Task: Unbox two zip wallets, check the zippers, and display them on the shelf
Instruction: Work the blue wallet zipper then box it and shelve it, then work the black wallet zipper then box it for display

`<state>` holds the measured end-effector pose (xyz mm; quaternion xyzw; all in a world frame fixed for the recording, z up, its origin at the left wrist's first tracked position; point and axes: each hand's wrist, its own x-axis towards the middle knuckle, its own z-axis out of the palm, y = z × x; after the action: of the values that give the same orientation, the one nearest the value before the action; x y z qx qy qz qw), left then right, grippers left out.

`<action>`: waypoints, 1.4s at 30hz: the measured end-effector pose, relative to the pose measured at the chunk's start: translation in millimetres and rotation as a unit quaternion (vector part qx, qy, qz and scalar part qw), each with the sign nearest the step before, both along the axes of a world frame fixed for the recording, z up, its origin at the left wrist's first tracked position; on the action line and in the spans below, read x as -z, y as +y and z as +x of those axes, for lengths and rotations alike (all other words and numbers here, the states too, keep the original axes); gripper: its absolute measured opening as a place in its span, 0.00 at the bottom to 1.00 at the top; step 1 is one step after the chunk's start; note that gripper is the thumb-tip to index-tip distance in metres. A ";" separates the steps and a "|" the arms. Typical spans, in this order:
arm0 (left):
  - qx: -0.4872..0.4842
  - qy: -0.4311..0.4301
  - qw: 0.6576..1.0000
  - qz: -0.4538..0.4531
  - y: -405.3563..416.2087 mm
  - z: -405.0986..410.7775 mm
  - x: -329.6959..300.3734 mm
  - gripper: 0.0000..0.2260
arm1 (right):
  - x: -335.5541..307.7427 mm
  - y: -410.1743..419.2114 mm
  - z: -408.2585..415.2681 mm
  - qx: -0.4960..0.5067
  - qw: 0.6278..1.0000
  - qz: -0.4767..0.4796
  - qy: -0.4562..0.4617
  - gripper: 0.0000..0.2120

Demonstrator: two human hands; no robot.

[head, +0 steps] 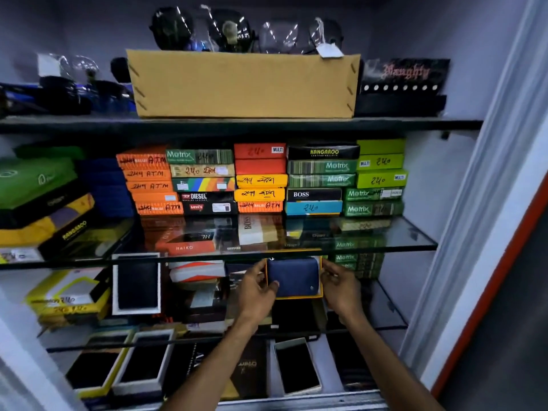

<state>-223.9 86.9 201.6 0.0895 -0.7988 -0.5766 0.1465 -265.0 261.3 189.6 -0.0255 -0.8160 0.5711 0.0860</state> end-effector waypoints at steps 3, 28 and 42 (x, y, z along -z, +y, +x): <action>0.028 -0.003 1.000 -0.001 0.5 -2.4 -0.5 0.26 | 4.4 -2.2 -2.4 -0.002 1.000 0.017 0.000 0.18; -0.102 -0.373 0.921 0.038 -107.7 220.4 219.9 0.20 | 211.8 -101.0 197.8 -0.245 0.905 0.282 -0.205 0.14; -0.099 -0.338 0.931 0.098 -100.3 218.7 199.6 0.12 | 191.5 -121.0 189.3 -0.124 0.953 0.000 -0.277 0.14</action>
<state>-5.3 -13.3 2.0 0.3719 -0.7273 -0.5705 -0.0851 -75.7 140.3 -1.9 -0.0815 -0.8042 0.5481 -0.2150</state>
